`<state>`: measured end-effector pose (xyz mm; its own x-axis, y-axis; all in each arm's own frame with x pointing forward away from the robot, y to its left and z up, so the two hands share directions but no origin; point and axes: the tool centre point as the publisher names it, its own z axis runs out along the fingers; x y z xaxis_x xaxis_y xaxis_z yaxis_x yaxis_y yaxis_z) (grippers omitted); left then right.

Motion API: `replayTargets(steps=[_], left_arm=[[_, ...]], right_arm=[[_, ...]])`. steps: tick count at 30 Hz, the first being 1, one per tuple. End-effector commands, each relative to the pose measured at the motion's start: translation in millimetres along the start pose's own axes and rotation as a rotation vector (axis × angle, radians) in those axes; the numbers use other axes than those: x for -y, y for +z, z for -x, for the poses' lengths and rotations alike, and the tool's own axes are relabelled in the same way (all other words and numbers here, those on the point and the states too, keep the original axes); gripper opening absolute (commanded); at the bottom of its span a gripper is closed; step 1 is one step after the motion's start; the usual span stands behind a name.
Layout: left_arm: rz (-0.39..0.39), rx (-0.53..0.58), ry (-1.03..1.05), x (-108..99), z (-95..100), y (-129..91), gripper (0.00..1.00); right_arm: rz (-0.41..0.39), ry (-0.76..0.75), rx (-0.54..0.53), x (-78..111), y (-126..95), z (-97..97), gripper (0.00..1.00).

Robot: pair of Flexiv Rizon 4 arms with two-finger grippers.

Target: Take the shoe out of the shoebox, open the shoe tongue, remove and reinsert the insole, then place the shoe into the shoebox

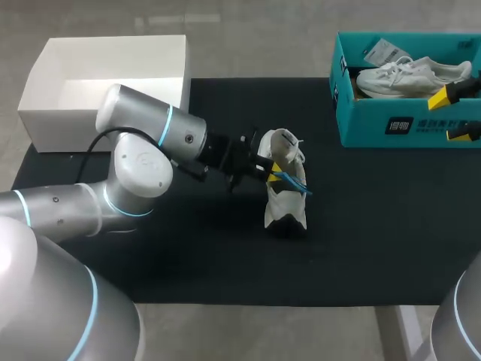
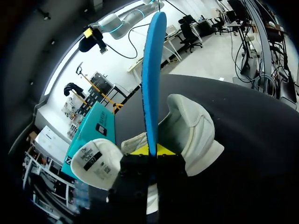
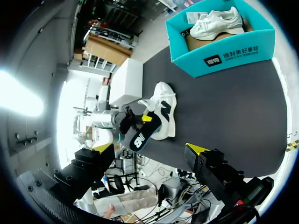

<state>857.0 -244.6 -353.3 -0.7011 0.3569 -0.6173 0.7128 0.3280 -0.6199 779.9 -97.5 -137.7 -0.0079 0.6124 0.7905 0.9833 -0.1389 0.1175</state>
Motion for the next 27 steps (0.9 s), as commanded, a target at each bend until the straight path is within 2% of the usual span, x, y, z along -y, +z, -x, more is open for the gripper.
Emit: replayTargets(steps=[1,10,13,14,16,17,18,22,27], left_arm=[[0.000,0.024,0.005,-4,-7.6,6,0.00],[0.032,0.036,-0.024,-19,-10.2,16,0.00],[0.011,0.036,-0.034,-15,-7.7,14,0.00],[-0.004,0.036,-0.042,-12,-6.9,11,0.32],[-0.022,0.029,-0.042,-6,-6.4,7,0.81],[-0.036,0.029,-0.044,-3,-6.1,5,0.93],[-0.040,0.026,-0.046,0,-5.8,2,0.97],[-0.071,0.012,-0.041,13,-4.1,-3,0.93],[-0.093,-0.008,-0.029,27,-3.8,-9,0.76]], right_arm=[[0.001,0.001,0.003,0.5,0,0.0,1.00],[0.001,0.001,0.003,0.5,0,0.0,1.00],[0.001,0.001,0.003,0.5,0,0.0,1.00],[0.001,0.001,0.003,0.5,0,0.0,1.00],[0.001,0.001,0.003,0.5,0,0.0,1.00],[0.001,0.001,0.003,0.5,0,0.0,1.00],[0.001,0.001,0.003,0.5,0,0.0,1.00],[0.001,0.001,0.003,0.5,0,0.0,1.00],[0.001,0.001,0.003,0.5,0,0.0,1.00]])
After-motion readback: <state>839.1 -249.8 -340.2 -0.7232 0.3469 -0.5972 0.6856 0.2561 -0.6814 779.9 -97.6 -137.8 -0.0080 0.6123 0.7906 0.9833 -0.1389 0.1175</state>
